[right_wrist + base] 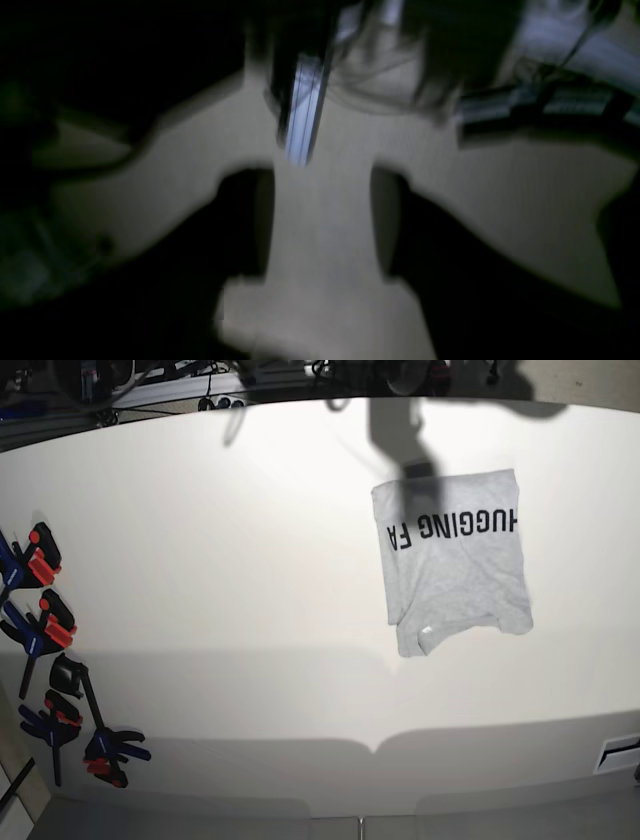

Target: Fold the T-shirt properly

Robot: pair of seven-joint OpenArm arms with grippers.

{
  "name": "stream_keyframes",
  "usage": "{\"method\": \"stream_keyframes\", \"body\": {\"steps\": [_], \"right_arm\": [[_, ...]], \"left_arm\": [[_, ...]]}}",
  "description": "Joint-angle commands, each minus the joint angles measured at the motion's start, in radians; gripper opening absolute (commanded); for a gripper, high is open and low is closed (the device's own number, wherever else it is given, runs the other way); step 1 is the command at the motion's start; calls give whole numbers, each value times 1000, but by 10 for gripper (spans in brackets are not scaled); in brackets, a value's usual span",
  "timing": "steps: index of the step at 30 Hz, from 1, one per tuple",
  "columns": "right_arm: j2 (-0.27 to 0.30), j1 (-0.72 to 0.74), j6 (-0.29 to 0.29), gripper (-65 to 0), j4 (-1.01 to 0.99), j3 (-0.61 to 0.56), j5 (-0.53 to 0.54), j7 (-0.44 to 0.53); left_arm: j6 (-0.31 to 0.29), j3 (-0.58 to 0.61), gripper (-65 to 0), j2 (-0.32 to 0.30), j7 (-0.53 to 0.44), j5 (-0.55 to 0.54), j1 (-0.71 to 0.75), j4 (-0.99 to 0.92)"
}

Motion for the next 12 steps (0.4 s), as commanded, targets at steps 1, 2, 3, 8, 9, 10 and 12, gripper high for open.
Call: {"method": "stream_keyframes", "body": {"steps": [1, 2, 3, 8, 9, 10, 12], "right_arm": [[-5, -5, -5, -358, -6, -29, 3, 0], [-11, 2, -11, -361, -6, -56, 4, 0], [-16, 8, -11, -361, -5, -84, 3, 0], [-20, 18, -10, -362, -5, -219, 3, 19], [-20, 18, -11, -362, -5, -239, 3, 27], [-20, 18, -11, -362, -5, -256, 3, 39], [-20, 18, -11, -362, -5, -278, 3, 56]], "left_arm": [[-8, -3, -481, -4, 11, -2, -4, 2], [-8, -3, -481, -6, 23, -2, -14, 2], [-8, -3, -481, -6, 28, -2, -21, 2], [10, -3, -481, -6, 44, -2, -28, 2], [12, -3, -481, -6, 48, -2, -28, 2], [18, -3, -481, -5, 49, -2, -27, 2], [22, -3, -481, -5, 43, -2, -24, 2]]}}
